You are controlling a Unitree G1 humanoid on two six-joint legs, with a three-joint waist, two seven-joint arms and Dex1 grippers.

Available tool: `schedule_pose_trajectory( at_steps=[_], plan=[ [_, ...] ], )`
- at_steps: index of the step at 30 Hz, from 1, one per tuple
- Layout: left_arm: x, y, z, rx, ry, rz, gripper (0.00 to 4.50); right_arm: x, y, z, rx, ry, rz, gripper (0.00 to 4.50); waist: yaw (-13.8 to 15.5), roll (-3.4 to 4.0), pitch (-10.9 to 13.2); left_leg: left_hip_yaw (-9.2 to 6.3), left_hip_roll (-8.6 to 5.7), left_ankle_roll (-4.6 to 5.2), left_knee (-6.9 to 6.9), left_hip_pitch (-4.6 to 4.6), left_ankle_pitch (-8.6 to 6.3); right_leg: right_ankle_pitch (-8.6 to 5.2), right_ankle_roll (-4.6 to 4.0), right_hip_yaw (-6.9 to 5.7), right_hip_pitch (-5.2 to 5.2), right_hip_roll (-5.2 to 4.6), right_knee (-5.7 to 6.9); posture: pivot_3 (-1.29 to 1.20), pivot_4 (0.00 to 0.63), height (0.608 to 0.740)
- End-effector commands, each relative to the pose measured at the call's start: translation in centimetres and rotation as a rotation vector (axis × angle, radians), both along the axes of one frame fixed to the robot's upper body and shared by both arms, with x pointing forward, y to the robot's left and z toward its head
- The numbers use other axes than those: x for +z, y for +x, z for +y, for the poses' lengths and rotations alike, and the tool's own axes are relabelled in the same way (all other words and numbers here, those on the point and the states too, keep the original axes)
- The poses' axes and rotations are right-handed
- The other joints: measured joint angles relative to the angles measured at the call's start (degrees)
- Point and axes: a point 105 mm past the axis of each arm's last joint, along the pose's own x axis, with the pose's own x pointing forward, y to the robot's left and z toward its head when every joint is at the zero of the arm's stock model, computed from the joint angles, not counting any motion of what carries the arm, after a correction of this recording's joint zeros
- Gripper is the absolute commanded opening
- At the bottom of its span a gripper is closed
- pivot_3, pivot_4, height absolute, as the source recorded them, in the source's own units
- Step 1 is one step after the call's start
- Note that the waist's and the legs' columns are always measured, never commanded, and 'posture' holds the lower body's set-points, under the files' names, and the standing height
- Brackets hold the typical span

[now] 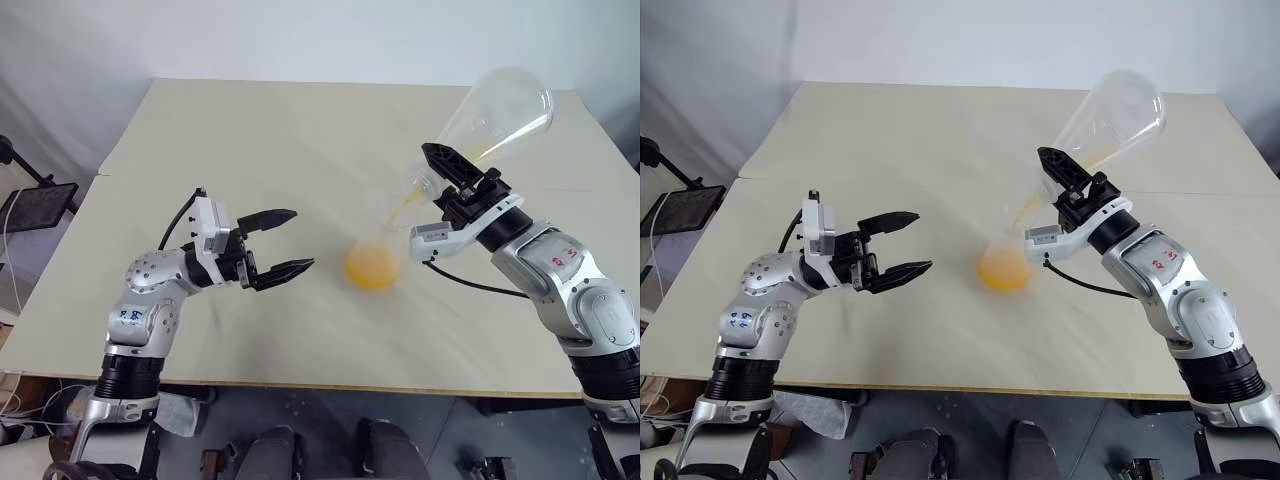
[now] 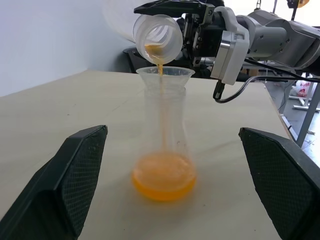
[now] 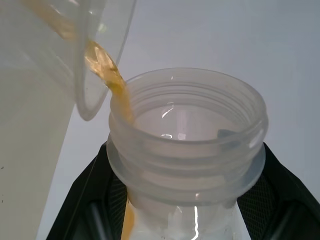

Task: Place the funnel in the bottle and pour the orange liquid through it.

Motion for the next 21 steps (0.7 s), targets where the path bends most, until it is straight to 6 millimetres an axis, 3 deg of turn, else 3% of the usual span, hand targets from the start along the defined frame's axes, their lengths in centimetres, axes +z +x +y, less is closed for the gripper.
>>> schedule_pose_trajectory(
  at_steps=[1,21],
  plan=[
    [0.89,-0.35,-0.10,-0.006,-0.010,-0.046,4.50,1.64,-0.62,-0.30,-0.001,0.008,-0.066,2.46,0.0,0.00,0.0,0.00,0.00,0.00,0.00,0.00,0.00,0.00,0.00,0.00,0.00,0.00,0.00,0.00,0.150,0.740],
    [0.89,-0.43,-0.25,-0.004,-0.010,-0.043,4.50,2.00,-0.97,-0.09,0.020,0.042,-0.057,2.46,0.0,0.00,0.0,0.00,0.00,0.00,0.00,0.00,0.00,0.00,0.00,0.00,0.00,0.00,0.00,0.00,0.150,0.740]
  ],
)
